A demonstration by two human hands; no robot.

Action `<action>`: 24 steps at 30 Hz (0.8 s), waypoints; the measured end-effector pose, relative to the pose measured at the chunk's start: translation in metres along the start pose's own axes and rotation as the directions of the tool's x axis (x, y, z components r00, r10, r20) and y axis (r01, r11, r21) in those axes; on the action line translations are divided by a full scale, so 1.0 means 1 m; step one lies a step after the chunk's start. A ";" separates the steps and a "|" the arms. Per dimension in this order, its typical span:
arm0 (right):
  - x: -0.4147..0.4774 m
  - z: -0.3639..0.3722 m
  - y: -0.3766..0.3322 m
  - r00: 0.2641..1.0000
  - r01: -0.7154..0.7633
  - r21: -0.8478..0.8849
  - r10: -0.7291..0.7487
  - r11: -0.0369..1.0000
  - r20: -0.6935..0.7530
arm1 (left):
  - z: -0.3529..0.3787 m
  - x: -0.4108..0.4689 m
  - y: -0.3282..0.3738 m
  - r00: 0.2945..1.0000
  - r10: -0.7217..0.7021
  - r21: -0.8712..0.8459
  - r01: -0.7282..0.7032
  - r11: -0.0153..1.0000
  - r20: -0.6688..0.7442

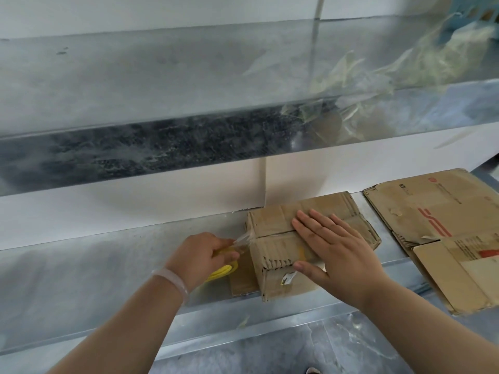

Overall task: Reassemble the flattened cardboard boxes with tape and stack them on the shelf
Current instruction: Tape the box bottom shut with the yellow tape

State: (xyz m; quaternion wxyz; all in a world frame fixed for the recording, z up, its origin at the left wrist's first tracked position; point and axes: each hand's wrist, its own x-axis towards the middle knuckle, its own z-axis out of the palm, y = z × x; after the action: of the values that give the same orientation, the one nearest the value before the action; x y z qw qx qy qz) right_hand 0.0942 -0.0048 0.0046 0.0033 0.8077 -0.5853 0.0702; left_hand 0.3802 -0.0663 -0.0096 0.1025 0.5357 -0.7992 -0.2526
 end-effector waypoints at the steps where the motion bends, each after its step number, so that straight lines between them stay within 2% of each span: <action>1: 0.000 -0.001 0.000 1.000 0.002 0.005 -0.002 1.000 0.004 | 0.000 0.001 0.001 1.000 -0.005 -0.002 0.005 1.000 -0.007; 5: 0.000 -0.005 -0.006 1.000 0.008 0.018 -0.009 1.000 0.017 | 0.002 0.000 0.004 0.999 -0.046 -0.021 0.045 0.999 -0.014; 11: 0.015 -0.022 -0.040 0.992 -0.021 -0.032 0.024 0.999 0.126 | 0.004 0.010 0.016 0.998 -0.061 0.111 0.057 0.992 0.034; 13: 0.019 -0.025 -0.047 0.994 0.047 -0.067 -0.040 0.997 0.104 | 0.005 0.012 0.018 0.996 -0.068 0.123 0.062 0.990 0.050; 17: 0.030 -0.024 -0.057 0.962 0.269 -0.112 -0.262 0.956 0.074 | 0.006 0.014 0.017 0.996 -0.051 0.154 0.040 0.987 0.068; 24: 0.043 -0.006 -0.071 0.980 0.201 -0.167 -0.200 0.965 0.025 | 0.007 0.013 0.016 0.996 -0.076 0.151 0.068 0.986 0.049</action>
State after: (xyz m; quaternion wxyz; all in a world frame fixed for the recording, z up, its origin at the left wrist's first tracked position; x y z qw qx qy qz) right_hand 0.1737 -0.0231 0.0209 0.0765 0.8599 -0.5045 0.0165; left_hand 0.3597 -0.0711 -0.0087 0.0311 0.5634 -0.7985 -0.2100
